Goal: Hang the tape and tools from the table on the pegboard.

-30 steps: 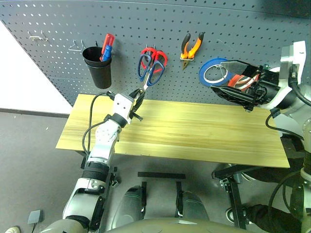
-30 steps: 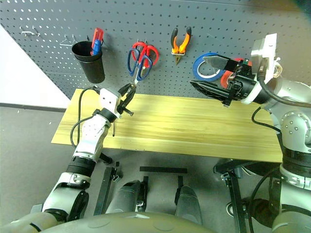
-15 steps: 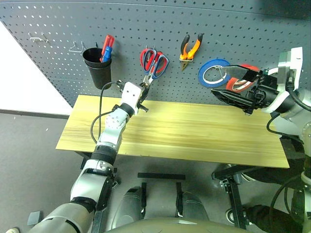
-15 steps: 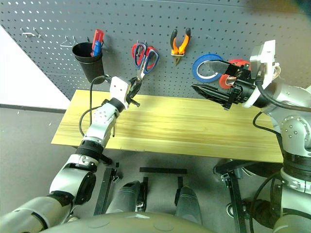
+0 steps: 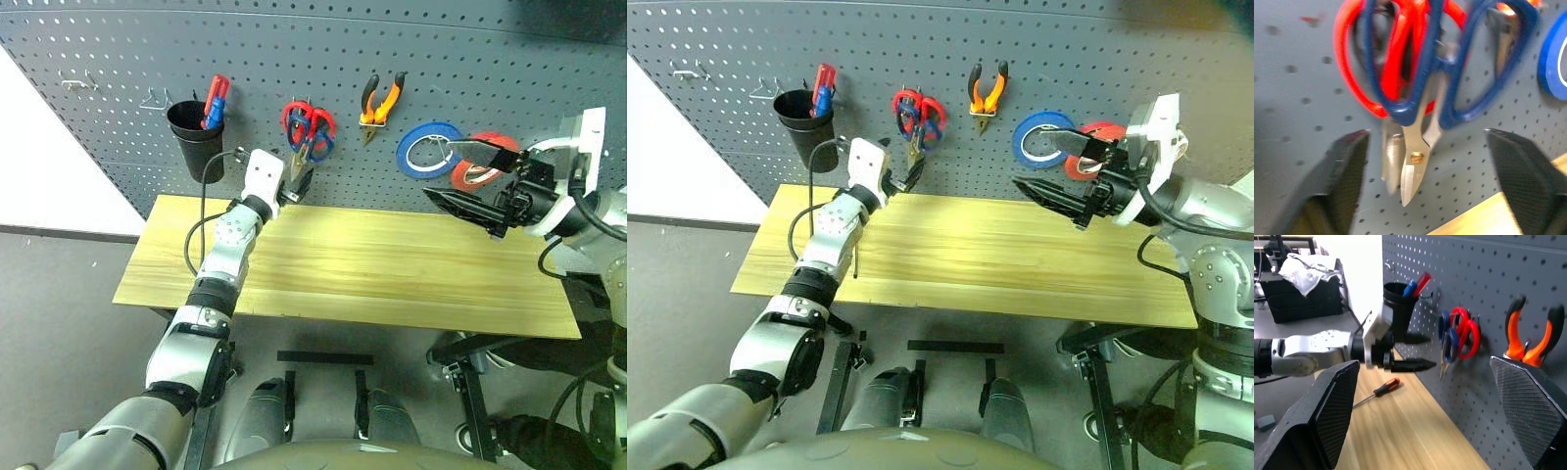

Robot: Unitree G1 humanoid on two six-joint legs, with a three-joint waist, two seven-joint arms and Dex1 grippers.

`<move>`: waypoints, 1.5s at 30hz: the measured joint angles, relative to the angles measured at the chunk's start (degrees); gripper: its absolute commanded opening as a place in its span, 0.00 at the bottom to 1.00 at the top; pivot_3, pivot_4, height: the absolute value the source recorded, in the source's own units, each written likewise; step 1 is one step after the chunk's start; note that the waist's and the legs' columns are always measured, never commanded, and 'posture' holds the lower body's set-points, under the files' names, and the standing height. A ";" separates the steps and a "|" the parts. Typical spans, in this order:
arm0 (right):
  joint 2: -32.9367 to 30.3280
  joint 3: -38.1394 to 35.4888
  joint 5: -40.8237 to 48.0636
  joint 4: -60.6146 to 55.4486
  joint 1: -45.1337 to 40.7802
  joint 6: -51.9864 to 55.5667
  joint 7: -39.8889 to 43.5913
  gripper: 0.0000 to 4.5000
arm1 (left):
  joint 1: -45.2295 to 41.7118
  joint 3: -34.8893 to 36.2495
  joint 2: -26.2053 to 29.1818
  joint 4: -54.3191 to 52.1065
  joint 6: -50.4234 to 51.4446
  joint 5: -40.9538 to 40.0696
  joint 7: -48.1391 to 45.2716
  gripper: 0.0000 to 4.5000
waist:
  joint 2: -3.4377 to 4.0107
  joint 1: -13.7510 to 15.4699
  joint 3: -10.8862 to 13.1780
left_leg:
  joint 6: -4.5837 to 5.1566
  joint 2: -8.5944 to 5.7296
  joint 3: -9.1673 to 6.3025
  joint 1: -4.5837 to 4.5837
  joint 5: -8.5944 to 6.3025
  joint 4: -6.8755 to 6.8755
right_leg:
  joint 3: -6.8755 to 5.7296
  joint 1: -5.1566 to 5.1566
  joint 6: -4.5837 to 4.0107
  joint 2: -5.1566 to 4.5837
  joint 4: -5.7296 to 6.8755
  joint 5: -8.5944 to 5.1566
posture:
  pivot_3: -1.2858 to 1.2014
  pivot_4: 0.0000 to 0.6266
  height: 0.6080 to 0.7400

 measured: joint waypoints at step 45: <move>15.98 29.17 -25.42 25.13 -15.85 -3.50 0.27 1.00 | -13.02 6.41 1.66 15.67 46.37 -0.78 17.96 0.99 | -0.03 0.30 8.19 | 0.02 0.02 -0.31 -0.23 -0.01 -0.10 | -0.06 -0.46 -0.03 0.02 0.22 -0.02 | 0.58 0.63 0.91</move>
